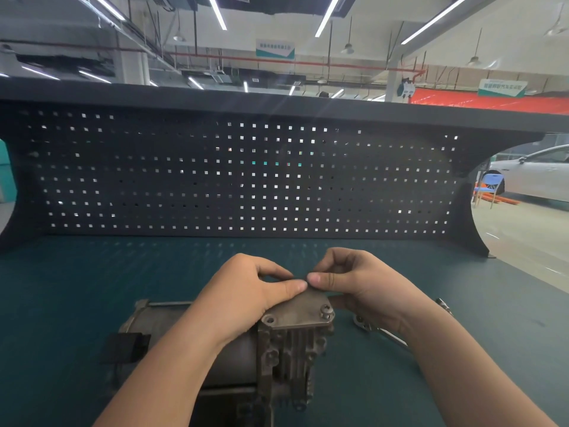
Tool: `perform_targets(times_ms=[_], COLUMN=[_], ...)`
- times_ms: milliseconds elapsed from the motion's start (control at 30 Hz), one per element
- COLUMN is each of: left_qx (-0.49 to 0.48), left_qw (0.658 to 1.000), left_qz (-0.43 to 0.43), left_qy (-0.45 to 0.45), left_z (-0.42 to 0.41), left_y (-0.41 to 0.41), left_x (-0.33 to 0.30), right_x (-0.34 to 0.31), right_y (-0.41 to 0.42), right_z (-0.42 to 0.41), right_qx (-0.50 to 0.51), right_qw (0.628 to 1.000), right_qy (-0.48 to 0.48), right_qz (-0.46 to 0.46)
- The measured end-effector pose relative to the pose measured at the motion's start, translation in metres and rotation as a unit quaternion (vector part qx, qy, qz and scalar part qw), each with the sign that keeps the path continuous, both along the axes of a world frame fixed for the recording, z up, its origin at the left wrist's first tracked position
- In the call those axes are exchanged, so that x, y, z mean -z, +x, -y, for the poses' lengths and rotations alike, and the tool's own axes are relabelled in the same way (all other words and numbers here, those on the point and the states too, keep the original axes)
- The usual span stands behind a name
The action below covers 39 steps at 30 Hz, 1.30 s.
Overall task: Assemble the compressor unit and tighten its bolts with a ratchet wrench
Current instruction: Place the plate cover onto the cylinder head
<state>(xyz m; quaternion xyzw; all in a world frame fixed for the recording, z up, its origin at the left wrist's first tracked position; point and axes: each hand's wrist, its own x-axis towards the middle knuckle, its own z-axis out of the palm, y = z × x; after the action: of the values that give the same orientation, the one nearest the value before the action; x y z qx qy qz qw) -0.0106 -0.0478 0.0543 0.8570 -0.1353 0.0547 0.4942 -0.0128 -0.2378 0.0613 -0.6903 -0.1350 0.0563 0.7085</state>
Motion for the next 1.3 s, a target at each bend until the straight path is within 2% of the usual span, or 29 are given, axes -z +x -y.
perform_targets(times_ms=[533,933,1100,1300], left_qx=[0.050,0.054,0.033,0.024], left_qw=[0.999,0.998,0.999,0.999], left_qz=[0.006,0.010,0.011,0.013], left_qy=[-0.009,-0.025,-0.030,-0.030], left_z=[0.000,0.000,0.002,0.002], left_y=[0.002,0.000,-0.002,-0.001], left_x=[0.000,-0.001,-0.001,-0.003], right_x=[-0.001,-0.004,-0.005,-0.002], right_y=[-0.001,-0.003,-0.004,-0.004], right_z=[0.010,0.008,0.006,-0.004], right_qx=[-0.039,-0.046,-0.017,0.047], right_qw=[0.999,0.998,1.000,0.997], right_qy=[-0.025,-0.032,-0.021,-0.053], right_qz=[-0.003,0.004,-0.004,0.043])
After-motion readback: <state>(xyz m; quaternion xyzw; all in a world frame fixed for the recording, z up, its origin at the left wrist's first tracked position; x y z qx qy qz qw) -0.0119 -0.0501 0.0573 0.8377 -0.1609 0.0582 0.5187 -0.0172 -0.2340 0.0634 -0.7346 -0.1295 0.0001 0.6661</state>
